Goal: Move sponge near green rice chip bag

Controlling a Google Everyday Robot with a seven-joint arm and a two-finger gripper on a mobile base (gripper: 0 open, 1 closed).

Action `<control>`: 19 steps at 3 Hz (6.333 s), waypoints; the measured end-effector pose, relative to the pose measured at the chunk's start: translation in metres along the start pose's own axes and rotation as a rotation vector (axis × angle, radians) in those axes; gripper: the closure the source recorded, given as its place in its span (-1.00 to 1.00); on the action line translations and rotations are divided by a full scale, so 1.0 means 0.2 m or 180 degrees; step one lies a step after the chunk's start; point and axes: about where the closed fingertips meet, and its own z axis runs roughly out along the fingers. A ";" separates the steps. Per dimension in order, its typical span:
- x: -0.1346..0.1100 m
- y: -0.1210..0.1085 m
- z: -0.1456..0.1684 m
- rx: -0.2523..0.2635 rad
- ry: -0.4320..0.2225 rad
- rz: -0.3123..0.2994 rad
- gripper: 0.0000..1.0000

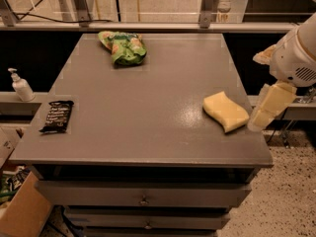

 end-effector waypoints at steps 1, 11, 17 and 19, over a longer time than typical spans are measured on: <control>0.01 -0.09 0.16 0.0017 -0.0198 0.0018 -1.00; -0.55 -0.44 0.50 -0.0321 -0.1012 0.0164 1.00; -0.74 -1.14 0.76 0.0152 -0.1498 0.0748 1.00; -0.92 -1.07 0.91 -0.0053 -0.1605 0.0748 1.00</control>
Offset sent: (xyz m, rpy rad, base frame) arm 0.0778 0.0013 -0.0768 0.1686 -0.0170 -0.0049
